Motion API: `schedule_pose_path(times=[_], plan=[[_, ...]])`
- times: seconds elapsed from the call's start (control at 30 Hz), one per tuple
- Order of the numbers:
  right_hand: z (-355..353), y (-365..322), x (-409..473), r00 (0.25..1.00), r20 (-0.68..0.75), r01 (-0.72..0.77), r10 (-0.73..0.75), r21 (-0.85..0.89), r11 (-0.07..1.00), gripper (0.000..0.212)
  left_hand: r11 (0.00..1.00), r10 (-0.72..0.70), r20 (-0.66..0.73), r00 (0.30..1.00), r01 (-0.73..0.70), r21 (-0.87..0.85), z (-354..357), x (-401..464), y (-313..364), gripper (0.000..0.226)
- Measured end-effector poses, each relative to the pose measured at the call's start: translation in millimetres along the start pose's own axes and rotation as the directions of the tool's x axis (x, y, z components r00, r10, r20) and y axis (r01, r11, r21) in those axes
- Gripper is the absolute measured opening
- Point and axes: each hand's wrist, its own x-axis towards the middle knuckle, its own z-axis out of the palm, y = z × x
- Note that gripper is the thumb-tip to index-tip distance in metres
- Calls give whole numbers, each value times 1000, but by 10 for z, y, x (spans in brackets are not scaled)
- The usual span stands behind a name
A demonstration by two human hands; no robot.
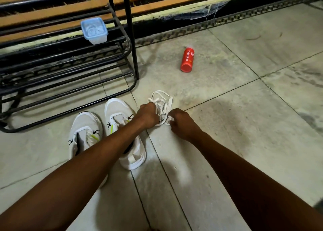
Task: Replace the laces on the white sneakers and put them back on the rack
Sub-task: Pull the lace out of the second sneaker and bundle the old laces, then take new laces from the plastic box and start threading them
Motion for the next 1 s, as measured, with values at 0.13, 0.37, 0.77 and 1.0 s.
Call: schedule_pose_path(times=[0.13, 0.37, 0.77, 1.0], plan=[[-120, -49, -35, 993, -115, 3, 5, 74, 997, 23, 991, 61, -61, 996, -68, -112, 8, -93, 3, 25], [-282, -356, -29, 947, -310, 23, 80, 315, 949, 24, 915, 51, -353, 934, -185, -358, -389, -410, -161, 21], [-883, -1587, 509, 946, -324, 205, -25, 535, 820, 17, 847, 105, -662, 742, -415, -331, -1637, -621, -518, 12], [-1144, -2051, 1256, 908, -347, 343, -237, 285, 895, 33, 943, 150, -711, 688, -315, -106, -2311, -106, -687, 38]])
